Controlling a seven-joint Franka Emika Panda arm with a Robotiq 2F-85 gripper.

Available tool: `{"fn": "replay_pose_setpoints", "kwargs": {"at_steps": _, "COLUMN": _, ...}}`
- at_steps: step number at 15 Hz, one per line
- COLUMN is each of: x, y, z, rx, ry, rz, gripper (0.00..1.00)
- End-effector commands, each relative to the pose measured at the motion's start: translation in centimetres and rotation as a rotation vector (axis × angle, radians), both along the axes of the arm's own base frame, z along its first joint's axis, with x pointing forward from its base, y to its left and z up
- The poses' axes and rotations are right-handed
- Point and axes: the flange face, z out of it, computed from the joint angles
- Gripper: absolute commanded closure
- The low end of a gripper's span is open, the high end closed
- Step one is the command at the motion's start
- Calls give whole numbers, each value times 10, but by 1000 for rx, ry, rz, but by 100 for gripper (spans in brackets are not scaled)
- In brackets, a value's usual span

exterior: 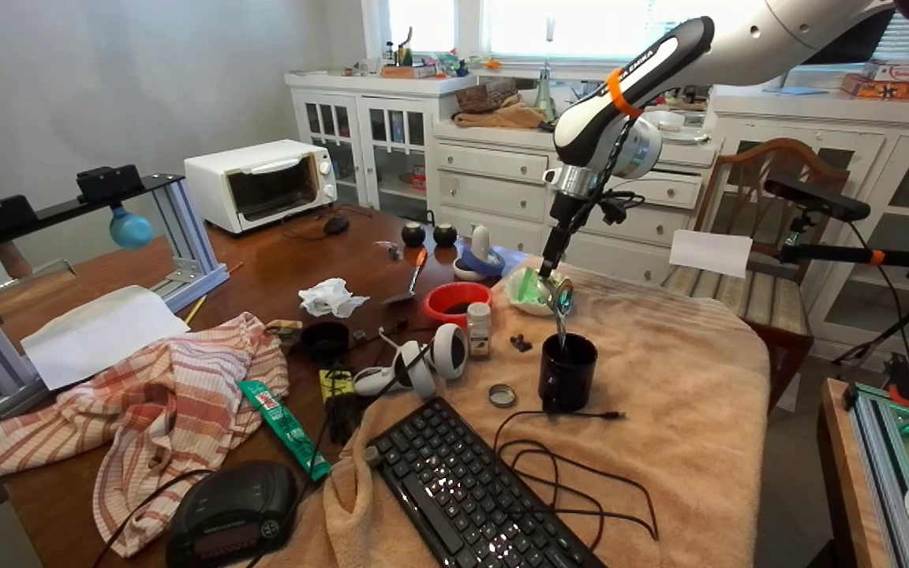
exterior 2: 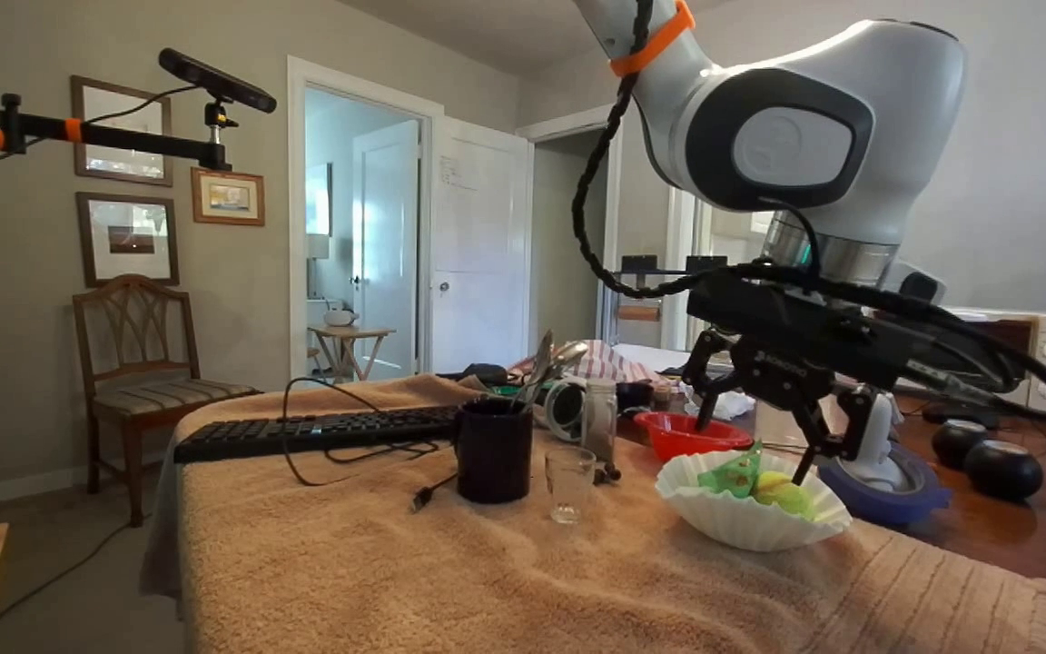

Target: Put the objects on the white plate into the black cup

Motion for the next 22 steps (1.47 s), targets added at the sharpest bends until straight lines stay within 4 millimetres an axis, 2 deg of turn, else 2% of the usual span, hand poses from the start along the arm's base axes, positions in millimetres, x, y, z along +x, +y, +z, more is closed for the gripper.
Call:
{"fn": "replay_pose_setpoints", "kwargs": {"at_steps": 1, "x": 10, "y": 1, "z": -15, "rx": 53, "ry": 11, "rz": 18, "gripper": 25}}
{"fn": "replay_pose_setpoints", "kwargs": {"at_steps": 2, "x": 11, "y": 1, "z": -17, "rx": 57, "ry": 14, "rz": 19, "gripper": 26}}
{"fn": "replay_pose_setpoints", "kwargs": {"at_steps": 10, "x": 18, "y": -5, "z": -14, "rx": 58, "ry": 5, "rz": 12, "gripper": 89}}
{"fn": "replay_pose_setpoints", "kwargs": {"at_steps": 12, "x": 18, "y": -6, "z": -13, "rx": 58, "ry": 2, "rz": 9, "gripper": 100}}
{"fn": "replay_pose_setpoints", "kwargs": {"at_steps": 16, "x": 19, "y": -5, "z": -6, "rx": 88, "ry": -4, "rz": 13, "gripper": 100}}
{"fn": "replay_pose_setpoints", "kwargs": {"at_steps": 18, "x": 17, "y": 0, "z": 11, "rx": 107, "ry": -34, "rz": 28, "gripper": 100}}
{"fn": "replay_pose_setpoints", "kwargs": {"at_steps": 22, "x": 11, "y": 18, "z": 62, "rx": 87, "ry": -183, "rz": 83, "gripper": 100}}
